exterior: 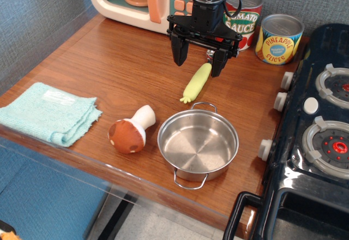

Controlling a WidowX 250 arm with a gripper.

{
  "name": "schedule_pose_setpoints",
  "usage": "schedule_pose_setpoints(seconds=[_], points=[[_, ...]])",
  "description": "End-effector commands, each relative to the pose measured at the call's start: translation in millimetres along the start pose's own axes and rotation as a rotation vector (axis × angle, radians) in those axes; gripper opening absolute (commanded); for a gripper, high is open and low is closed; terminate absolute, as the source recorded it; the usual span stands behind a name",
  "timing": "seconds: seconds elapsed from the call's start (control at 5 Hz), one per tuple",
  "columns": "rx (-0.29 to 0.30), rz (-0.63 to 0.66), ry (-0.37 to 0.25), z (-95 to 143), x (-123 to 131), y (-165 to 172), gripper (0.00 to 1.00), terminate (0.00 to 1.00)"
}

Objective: Move the blue towel to the left of the yellow spoon

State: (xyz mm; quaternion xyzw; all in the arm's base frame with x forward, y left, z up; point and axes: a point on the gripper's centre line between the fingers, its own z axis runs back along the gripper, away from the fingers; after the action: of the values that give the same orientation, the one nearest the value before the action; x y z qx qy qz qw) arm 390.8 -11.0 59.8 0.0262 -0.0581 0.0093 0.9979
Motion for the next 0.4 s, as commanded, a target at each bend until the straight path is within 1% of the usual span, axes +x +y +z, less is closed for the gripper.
schedule_pose_setpoints(seconds=[0.0,0.2], points=[[0.000,0.000,0.000,0.0,0.0,0.0,1.00,0.00],[-0.025,0.017,-0.005,5.0,3.8,7.2,1.00,0.00]])
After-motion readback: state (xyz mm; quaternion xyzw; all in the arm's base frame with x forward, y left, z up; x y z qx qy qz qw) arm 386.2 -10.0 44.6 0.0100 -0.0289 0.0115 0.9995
